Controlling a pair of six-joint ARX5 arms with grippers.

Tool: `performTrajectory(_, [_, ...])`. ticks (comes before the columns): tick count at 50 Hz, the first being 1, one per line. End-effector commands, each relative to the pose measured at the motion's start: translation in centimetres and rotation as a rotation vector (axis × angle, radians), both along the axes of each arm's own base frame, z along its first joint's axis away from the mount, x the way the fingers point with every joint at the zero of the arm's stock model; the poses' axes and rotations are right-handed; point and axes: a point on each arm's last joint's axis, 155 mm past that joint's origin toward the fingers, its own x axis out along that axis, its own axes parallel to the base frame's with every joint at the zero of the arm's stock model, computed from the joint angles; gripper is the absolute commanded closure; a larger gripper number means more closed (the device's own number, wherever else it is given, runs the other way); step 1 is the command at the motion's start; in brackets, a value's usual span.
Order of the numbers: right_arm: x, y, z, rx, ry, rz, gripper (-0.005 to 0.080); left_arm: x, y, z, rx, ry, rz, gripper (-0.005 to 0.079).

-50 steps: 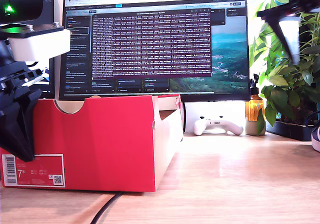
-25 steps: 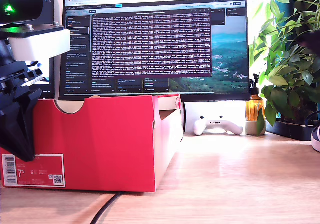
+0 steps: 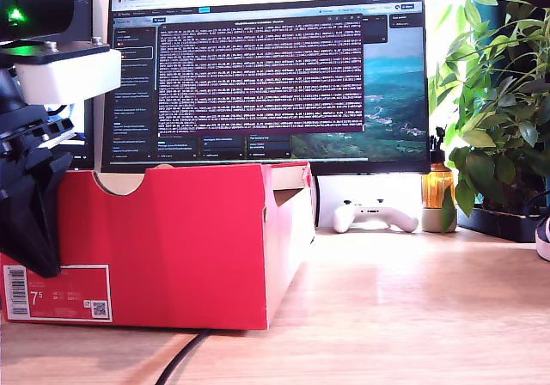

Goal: Pack the blue shoes by picking the first shoe and placing it inside the red shoebox, left side, then picking and rotating the second shoe and placing it in the shoebox

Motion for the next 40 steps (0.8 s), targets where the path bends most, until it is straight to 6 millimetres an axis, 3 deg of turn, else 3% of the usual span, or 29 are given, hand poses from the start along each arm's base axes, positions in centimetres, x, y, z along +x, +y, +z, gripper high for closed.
performTrajectory(1, [-0.2, -0.4, -0.4, 0.000, 0.006, -0.017, 0.0239, -0.3, 0.1, -0.7, 0.007, 0.020, -0.006, 0.0761])
performTrajectory(15, [0.4, -1.2, -0.7, 0.001, -0.004, -0.069, 0.0210, -0.3, 0.0, -0.7, 0.006, 0.020, -0.006, 0.0761])
performTrajectory(25, [1.3, -0.5, -2.0, 0.032, 0.011, -0.099, 0.0210, -0.3, 0.0, -0.7, 0.006, 0.020, -0.006, 0.0761])
performTrajectory(40, [0.1, -0.1, -4.5, 0.042, 0.109, -0.216, 0.0218, -0.3, 0.0, -0.7, 0.006, 0.020, -0.006, 0.0761])
